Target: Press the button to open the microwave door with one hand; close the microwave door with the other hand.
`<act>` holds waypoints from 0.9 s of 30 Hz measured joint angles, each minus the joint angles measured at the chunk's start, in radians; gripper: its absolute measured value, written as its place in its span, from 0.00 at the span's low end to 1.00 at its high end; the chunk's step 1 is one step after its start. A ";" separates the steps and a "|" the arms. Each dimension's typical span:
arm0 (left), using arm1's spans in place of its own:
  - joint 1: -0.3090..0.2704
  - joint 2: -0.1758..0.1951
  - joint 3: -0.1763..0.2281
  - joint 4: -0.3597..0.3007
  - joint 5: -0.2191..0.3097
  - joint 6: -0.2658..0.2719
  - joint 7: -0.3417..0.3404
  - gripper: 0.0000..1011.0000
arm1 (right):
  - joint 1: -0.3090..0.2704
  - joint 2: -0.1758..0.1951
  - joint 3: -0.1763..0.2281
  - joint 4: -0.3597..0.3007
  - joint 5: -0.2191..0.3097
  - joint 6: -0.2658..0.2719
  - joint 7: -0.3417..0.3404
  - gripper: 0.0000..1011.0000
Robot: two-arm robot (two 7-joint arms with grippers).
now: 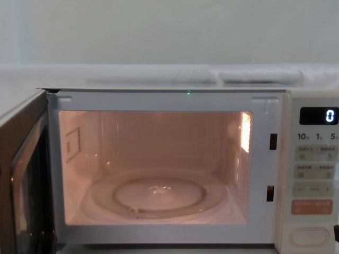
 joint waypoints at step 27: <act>0.000 0.000 0.000 0.000 0.000 0.000 0.000 0.99 | -0.010 -0.004 0.016 0.016 0.011 -0.016 -0.014 0.99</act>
